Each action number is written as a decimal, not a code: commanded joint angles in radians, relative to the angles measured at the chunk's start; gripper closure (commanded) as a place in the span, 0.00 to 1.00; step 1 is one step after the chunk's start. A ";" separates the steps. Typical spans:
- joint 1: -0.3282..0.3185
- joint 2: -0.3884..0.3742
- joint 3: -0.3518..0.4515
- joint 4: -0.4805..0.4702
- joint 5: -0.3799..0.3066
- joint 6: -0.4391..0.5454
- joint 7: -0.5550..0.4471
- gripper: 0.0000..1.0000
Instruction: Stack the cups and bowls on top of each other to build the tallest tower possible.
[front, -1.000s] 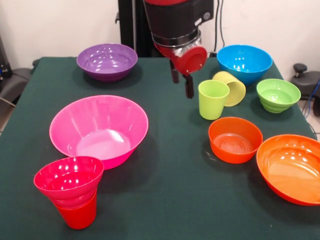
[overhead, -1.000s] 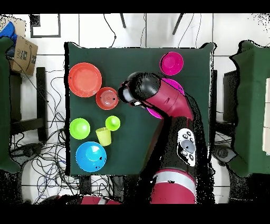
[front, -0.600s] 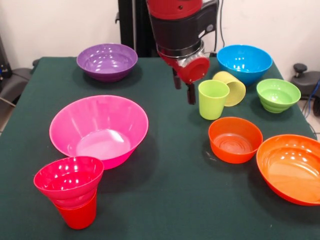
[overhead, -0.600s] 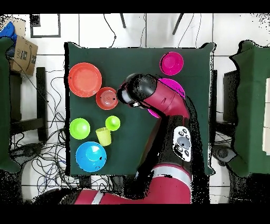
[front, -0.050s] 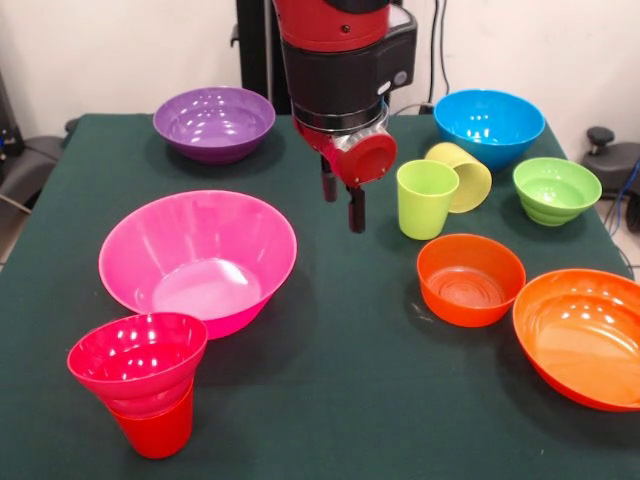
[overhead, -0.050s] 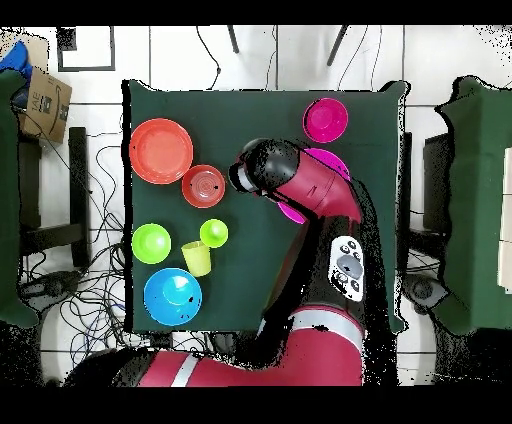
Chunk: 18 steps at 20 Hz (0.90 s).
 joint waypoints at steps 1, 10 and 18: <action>-0.007 0.004 0.092 0.041 0.001 -0.006 0.085 0.00; -0.036 -0.019 0.036 0.078 -0.076 -0.052 0.020 0.00; -0.173 -0.116 0.087 0.100 -0.249 0.003 -0.281 0.00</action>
